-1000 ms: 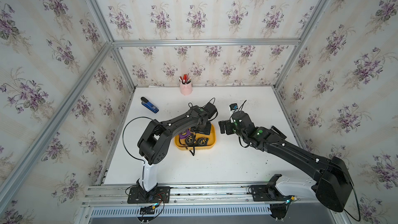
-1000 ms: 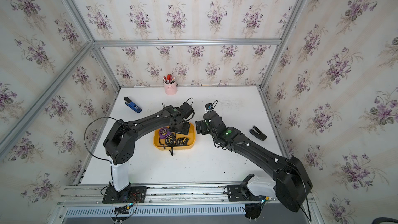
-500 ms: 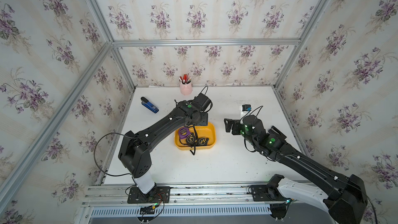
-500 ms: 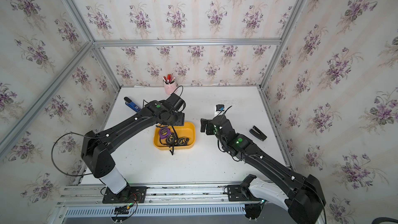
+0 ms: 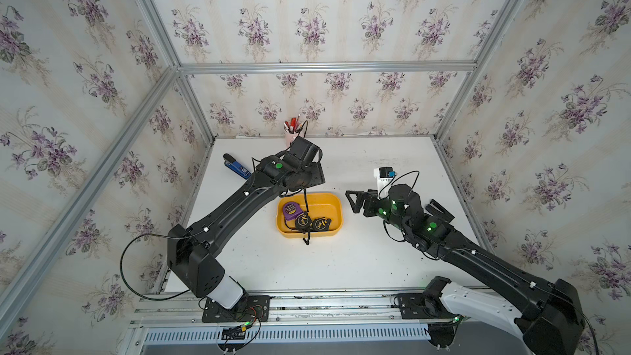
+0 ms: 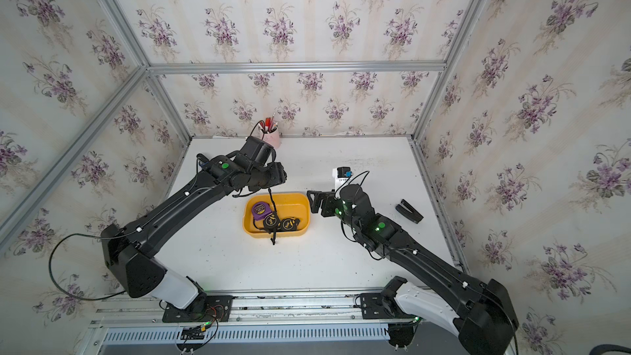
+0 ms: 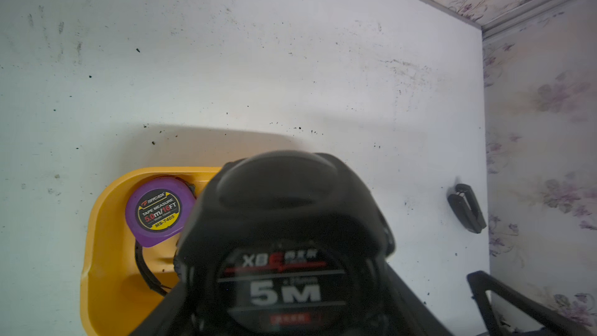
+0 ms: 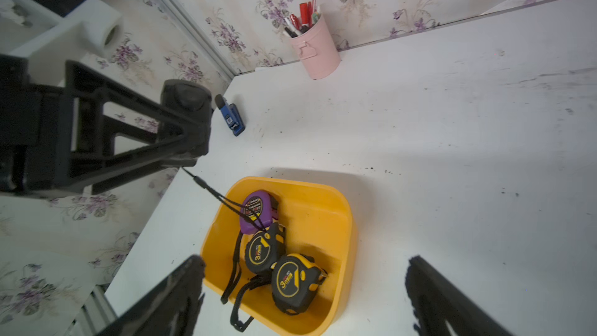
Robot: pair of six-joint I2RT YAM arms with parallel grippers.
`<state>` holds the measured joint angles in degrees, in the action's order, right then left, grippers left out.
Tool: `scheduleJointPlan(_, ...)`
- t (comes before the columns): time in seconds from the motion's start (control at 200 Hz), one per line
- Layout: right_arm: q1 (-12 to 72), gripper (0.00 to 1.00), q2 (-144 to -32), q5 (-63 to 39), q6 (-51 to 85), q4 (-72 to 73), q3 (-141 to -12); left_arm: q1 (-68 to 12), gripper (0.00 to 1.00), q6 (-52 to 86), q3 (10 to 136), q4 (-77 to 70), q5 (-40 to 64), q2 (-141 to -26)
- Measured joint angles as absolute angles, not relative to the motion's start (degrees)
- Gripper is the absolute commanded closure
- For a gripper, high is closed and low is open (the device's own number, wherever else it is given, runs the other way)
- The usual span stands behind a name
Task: Take the tape measure out of the storage box
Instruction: Pick up the tape measure from the storage box, then place the tape measure at the center of the board.
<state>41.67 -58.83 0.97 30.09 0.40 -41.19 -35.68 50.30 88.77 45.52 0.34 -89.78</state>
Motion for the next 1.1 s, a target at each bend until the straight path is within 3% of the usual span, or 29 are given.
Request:
scheduleJointPlan(0.26,41.67,0.02,-62.22,-8.62,31.90,10.66,-41.06,-33.63,0.73,60.31,87.79,39.11,11.05,-89.95)
scheduleJointPlan(0.545,41.69,0.03,-65.14,-10.48,32.10,19.97,-40.53,-33.43,0.73,67.00,88.79,35.46,19.27,-91.15)
scheduleJointPlan(1.099,41.71,0.03,-73.78,-8.34,29.63,31.03,-43.62,-33.43,0.73,70.96,86.39,33.87,20.95,-87.81)
